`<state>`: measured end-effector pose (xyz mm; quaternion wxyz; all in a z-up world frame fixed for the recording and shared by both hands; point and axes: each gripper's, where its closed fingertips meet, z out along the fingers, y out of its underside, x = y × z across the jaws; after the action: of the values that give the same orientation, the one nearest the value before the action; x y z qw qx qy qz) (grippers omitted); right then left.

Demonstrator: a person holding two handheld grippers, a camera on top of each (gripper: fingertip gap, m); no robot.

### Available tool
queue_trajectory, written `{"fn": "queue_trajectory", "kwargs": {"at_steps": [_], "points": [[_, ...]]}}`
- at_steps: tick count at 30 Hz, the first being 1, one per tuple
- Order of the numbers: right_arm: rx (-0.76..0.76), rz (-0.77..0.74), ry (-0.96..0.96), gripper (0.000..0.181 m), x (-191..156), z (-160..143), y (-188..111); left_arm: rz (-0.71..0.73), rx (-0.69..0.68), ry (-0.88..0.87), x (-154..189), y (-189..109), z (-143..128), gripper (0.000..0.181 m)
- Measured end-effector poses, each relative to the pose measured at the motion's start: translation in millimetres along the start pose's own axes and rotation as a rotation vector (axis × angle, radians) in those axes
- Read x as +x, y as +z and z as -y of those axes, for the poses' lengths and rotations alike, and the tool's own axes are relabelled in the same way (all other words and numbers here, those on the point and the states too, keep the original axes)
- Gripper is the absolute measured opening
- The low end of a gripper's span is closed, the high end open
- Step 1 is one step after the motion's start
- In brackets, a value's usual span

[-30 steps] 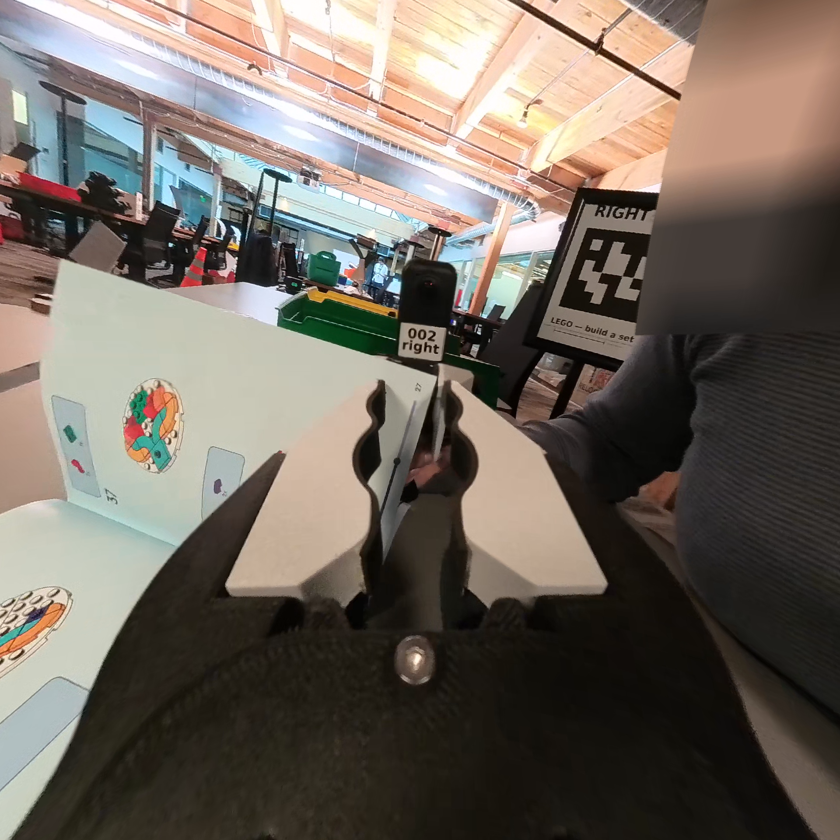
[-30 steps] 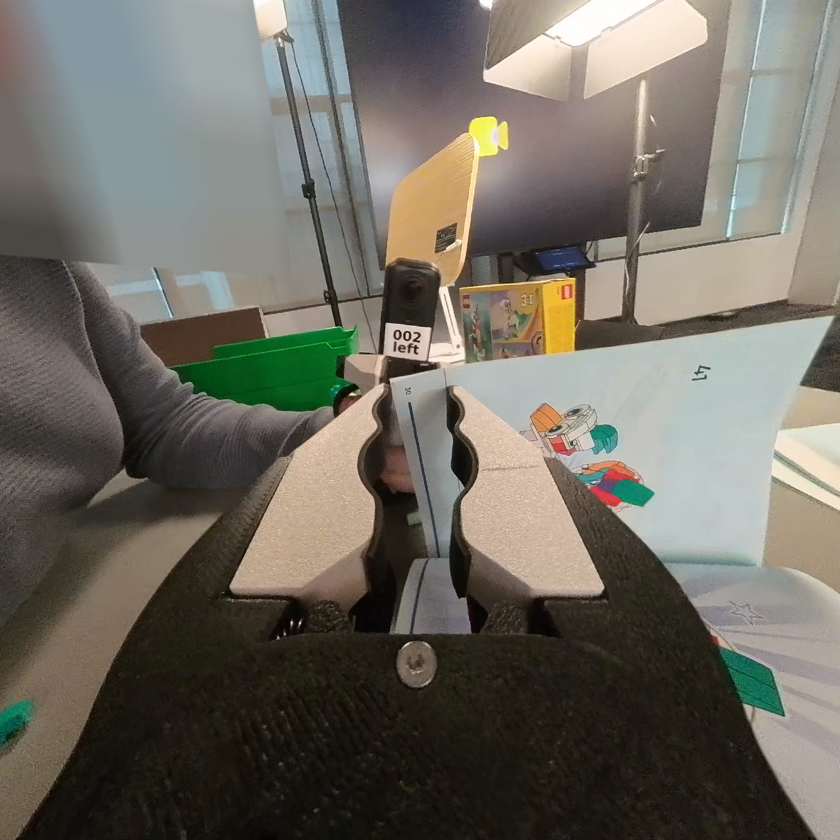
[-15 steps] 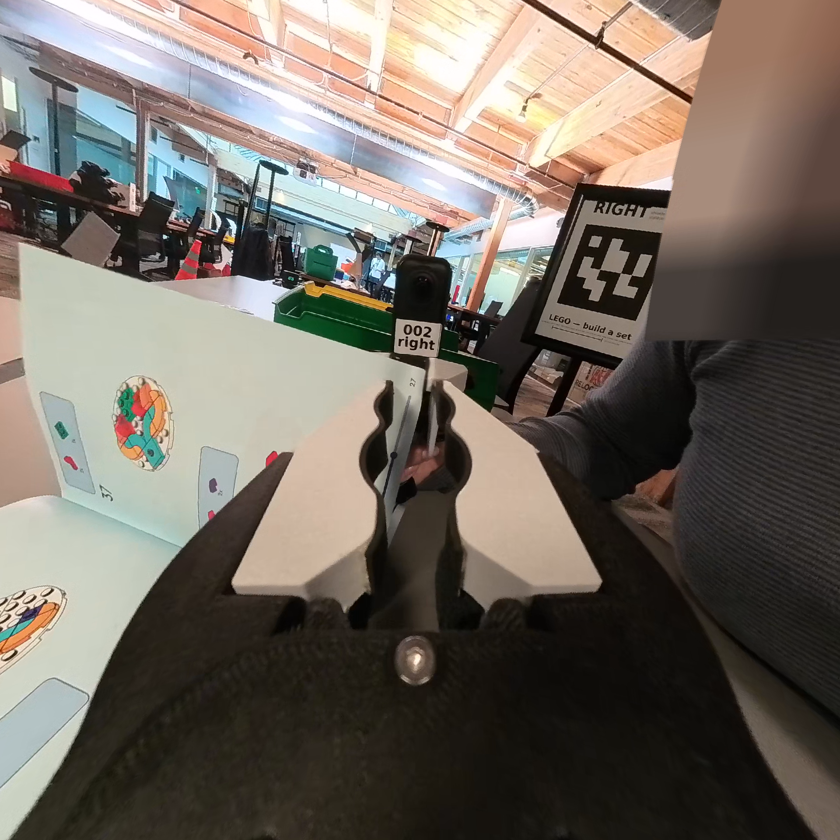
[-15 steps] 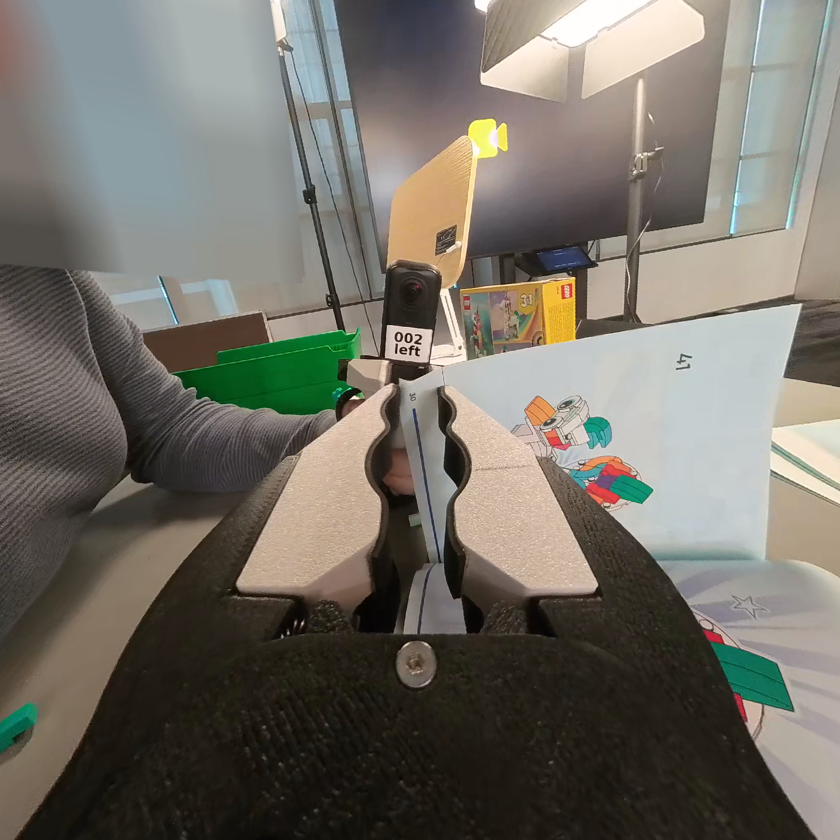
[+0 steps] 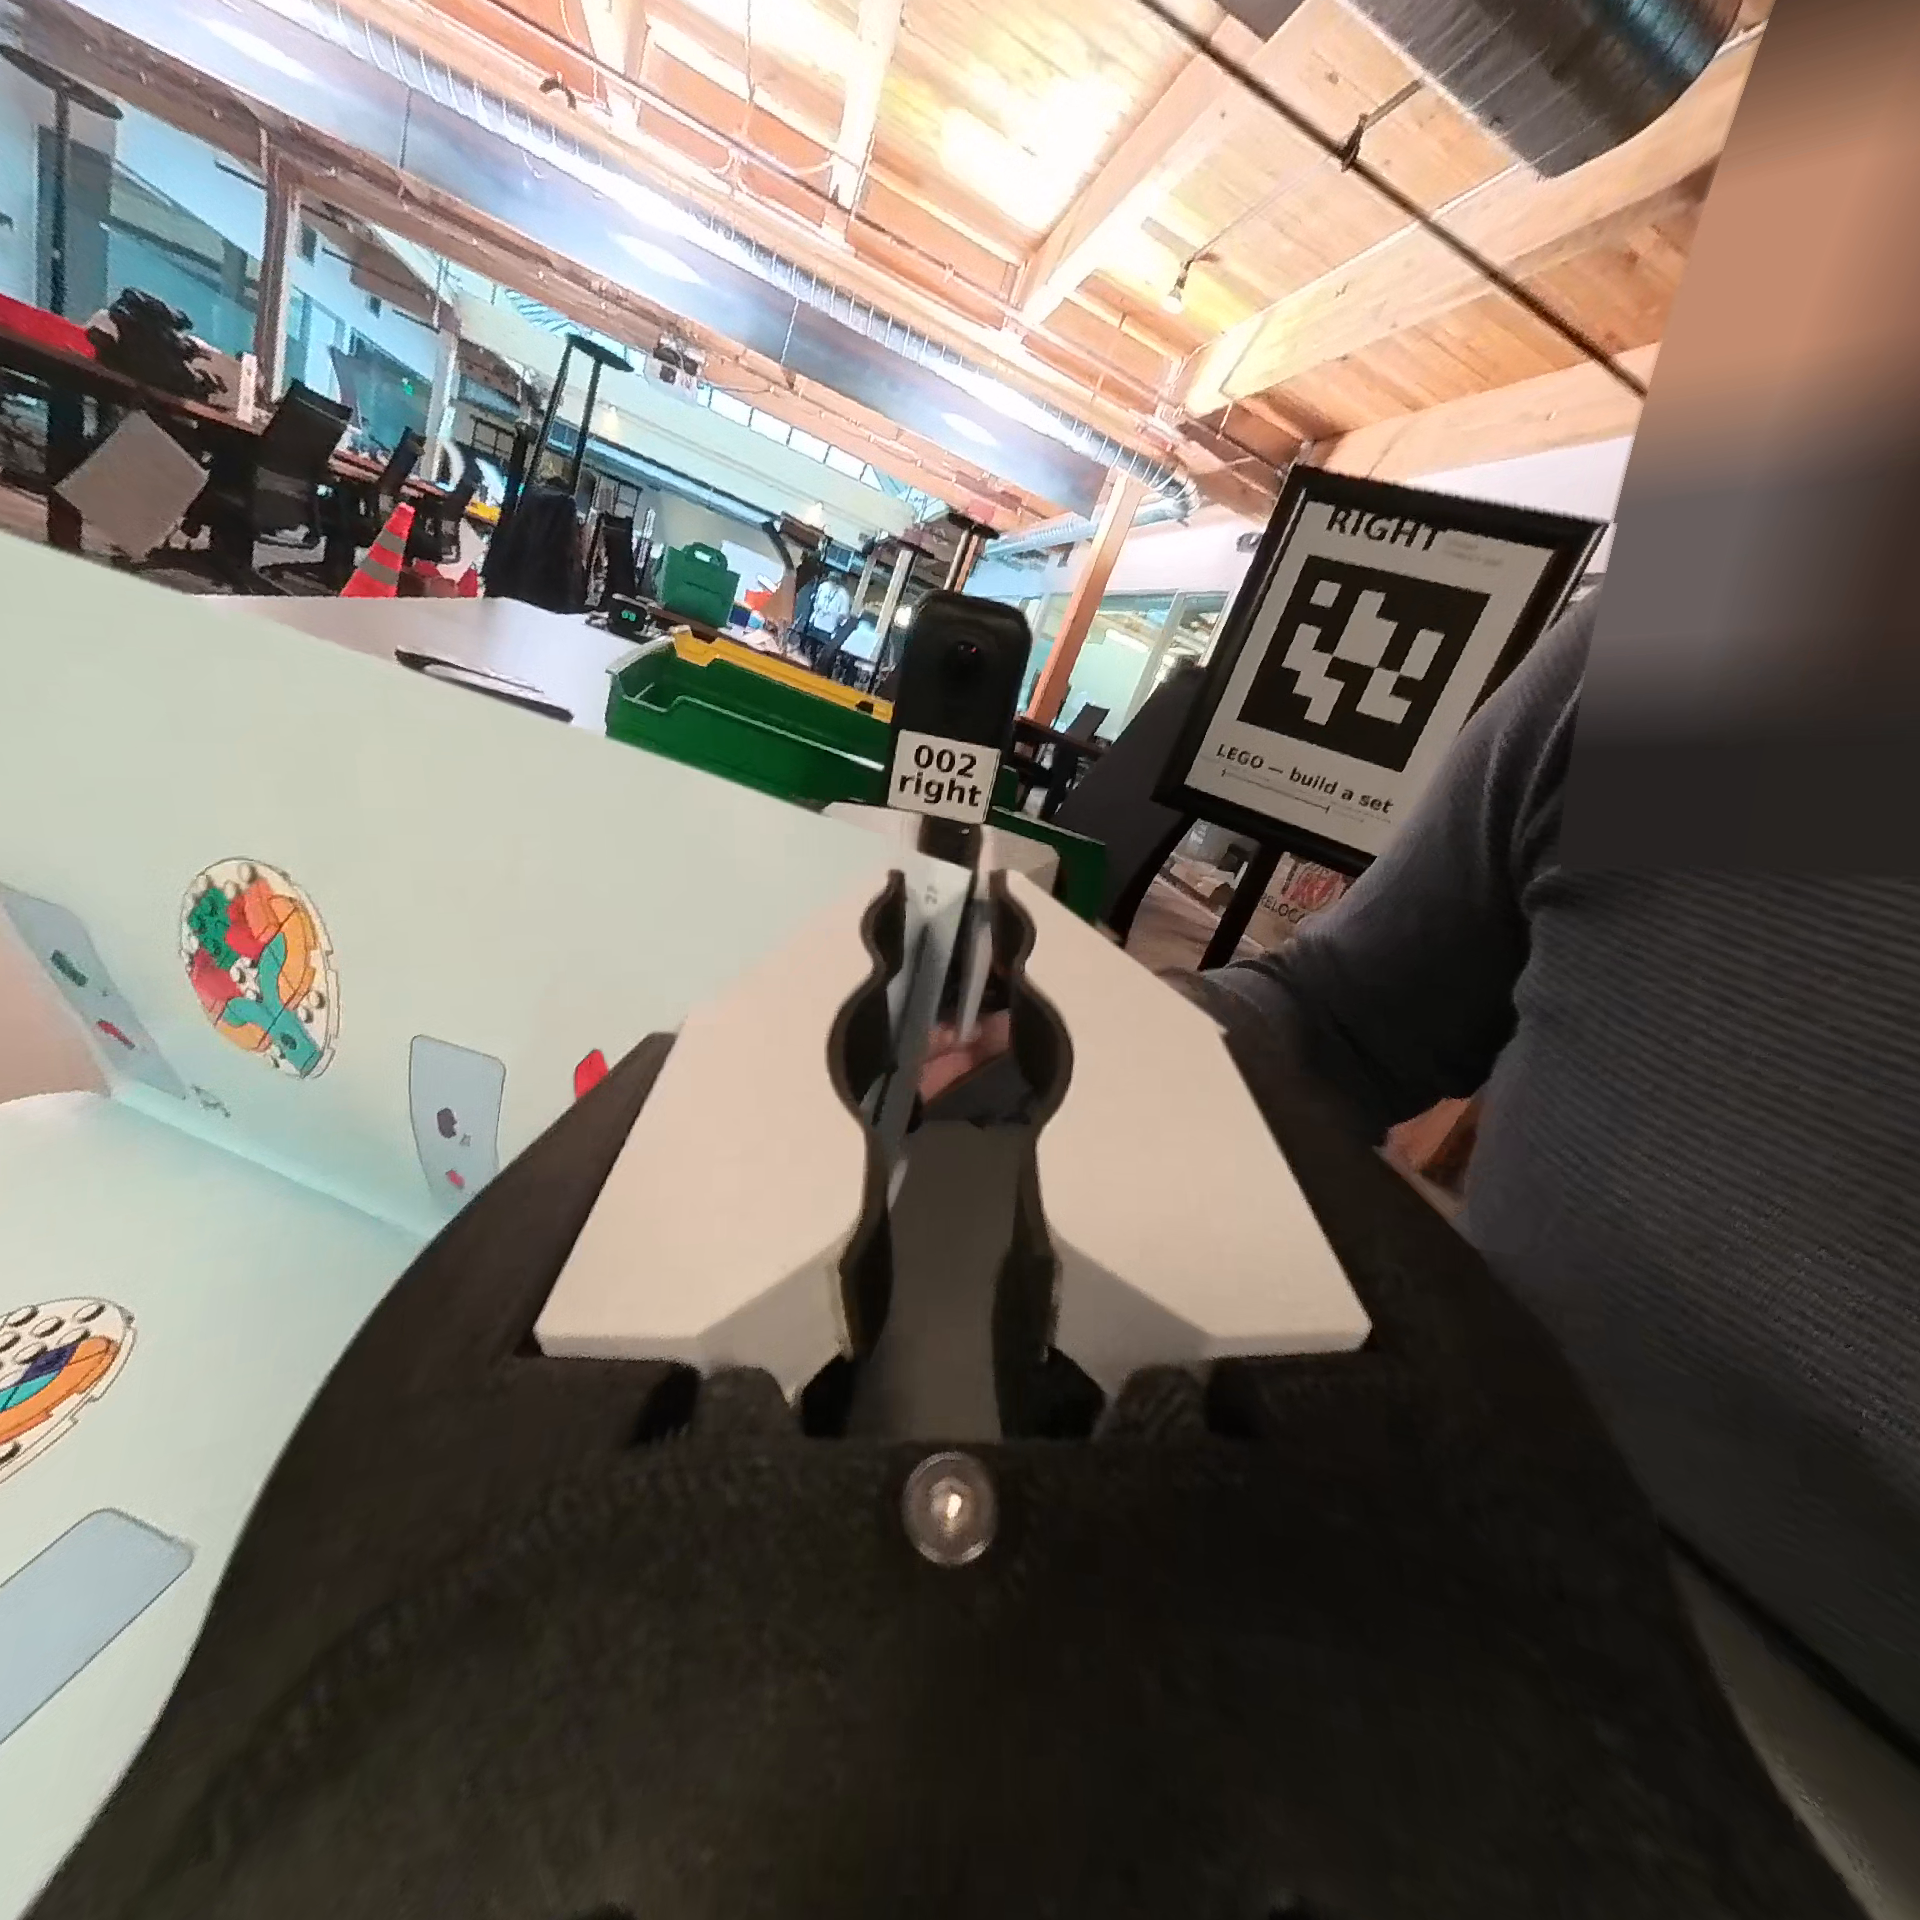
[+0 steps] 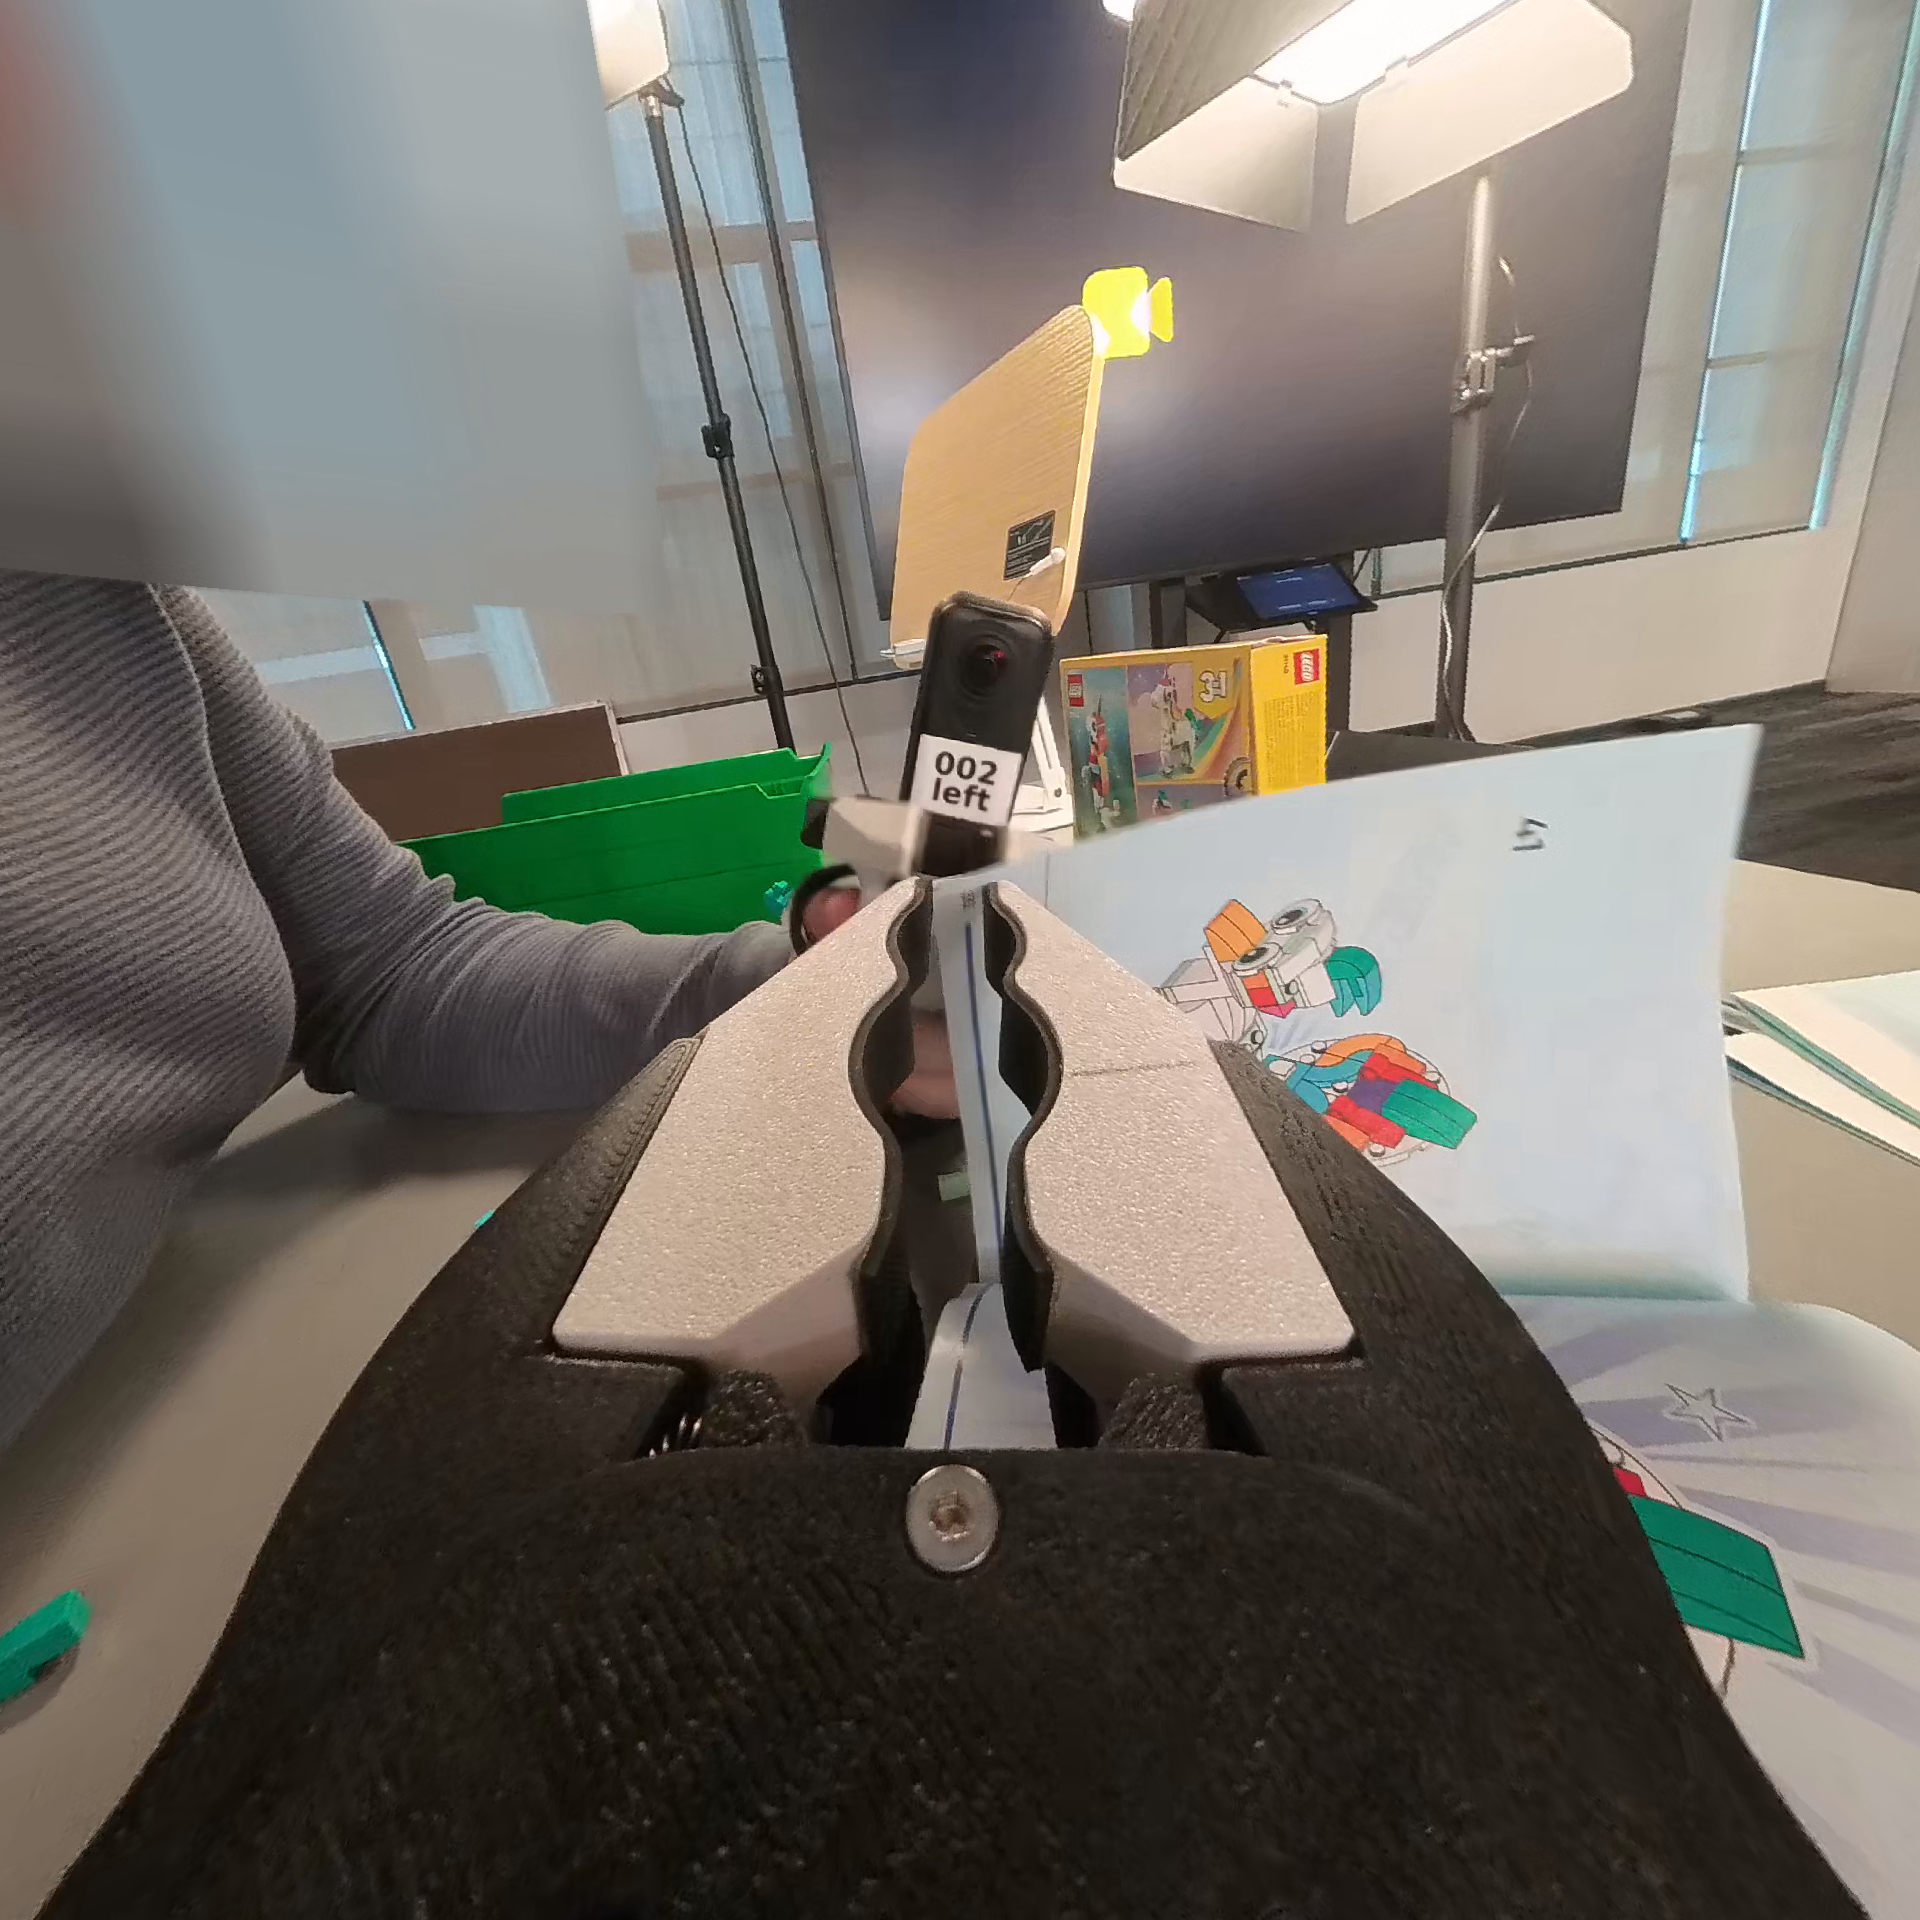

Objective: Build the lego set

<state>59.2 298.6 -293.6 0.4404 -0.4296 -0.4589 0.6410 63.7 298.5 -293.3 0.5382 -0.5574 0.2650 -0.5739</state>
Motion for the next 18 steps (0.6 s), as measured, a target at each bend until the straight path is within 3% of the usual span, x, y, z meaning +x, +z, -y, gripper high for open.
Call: {"fn": "queue_trajectory", "kwargs": {"at_steps": [10, 18], "points": [[-0.003, 0.029, 0.020, 0.009, -3.8, -1.2, 2.2, 0.011, -0.073, 0.038, 0.5, 3.0, -10.5, 0.016], [0.009, 0.028, 0.043, 0.009, -1.9, 0.3, 0.9, -0.028, -0.042, 0.022, 4.2, 0.4, -6.5, 0.013]]}}
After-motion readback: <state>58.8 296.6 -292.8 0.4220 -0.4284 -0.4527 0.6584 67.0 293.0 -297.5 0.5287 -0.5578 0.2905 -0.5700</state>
